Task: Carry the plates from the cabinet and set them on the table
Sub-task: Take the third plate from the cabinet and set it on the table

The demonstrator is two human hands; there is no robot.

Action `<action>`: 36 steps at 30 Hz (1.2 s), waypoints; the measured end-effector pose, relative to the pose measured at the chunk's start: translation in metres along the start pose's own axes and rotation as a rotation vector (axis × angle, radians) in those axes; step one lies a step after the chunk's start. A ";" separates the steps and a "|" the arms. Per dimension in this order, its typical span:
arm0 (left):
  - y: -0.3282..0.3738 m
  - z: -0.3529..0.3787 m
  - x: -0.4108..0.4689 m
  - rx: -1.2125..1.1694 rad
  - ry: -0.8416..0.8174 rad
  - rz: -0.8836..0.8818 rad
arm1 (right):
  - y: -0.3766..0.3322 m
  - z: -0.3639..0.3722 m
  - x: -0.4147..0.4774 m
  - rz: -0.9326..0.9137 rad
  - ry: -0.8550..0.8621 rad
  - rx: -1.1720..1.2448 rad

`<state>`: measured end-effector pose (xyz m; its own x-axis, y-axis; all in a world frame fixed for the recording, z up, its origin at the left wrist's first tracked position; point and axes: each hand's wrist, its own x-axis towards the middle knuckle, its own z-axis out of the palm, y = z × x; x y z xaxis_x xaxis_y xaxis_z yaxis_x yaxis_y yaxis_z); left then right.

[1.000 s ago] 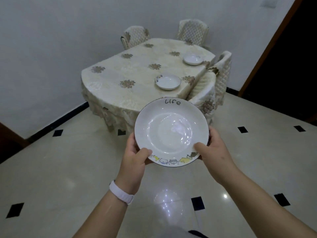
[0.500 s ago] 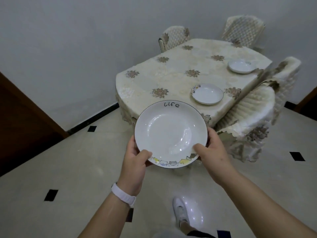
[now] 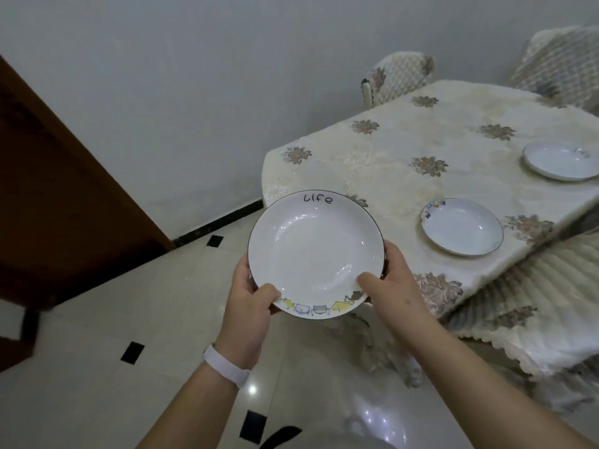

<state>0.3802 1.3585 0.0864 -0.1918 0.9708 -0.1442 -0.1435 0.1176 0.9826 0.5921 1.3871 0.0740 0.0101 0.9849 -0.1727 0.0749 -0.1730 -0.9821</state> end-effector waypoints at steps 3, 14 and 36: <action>0.002 -0.018 0.023 -0.006 0.043 -0.010 | -0.003 0.020 0.024 -0.016 -0.050 -0.079; 0.002 -0.097 0.169 -0.052 -0.012 -0.054 | -0.007 0.125 0.145 0.044 -0.005 -0.118; 0.017 -0.136 0.434 0.034 -0.443 -0.156 | -0.014 0.219 0.301 0.186 0.402 -0.079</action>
<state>0.1620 1.7537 0.0250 0.2639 0.9357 -0.2342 -0.1040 0.2690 0.9575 0.3761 1.6857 0.0193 0.4162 0.8628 -0.2869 0.1114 -0.3615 -0.9257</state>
